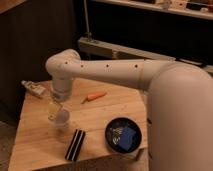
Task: Move the arm in a circular motion
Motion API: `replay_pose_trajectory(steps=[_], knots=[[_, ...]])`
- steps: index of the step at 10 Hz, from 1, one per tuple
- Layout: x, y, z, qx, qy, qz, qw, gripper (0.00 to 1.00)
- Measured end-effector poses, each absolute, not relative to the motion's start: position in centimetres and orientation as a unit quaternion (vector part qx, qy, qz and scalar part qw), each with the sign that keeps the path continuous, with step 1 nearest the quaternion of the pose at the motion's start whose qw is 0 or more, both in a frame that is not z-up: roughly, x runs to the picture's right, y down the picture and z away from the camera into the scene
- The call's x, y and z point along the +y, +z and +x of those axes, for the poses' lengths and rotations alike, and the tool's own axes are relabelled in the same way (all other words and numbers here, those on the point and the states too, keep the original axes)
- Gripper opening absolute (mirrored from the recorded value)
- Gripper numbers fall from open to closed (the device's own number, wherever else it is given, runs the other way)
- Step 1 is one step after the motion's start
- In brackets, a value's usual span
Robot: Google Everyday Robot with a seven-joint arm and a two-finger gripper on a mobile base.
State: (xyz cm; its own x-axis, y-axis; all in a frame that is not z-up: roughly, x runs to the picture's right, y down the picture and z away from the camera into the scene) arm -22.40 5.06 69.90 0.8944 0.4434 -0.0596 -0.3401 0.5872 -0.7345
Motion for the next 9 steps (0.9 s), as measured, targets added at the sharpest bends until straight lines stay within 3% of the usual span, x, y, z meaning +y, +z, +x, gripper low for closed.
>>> replay_pose_trajectory(steps=[4, 9], knots=[[-2.8, 75.7, -18.6, -0.041, 0.291, -0.383, 0.876, 0.8], [-6.1, 80.3, -10.0, -0.001, 0.393, -0.377, 0.838, 0.8]])
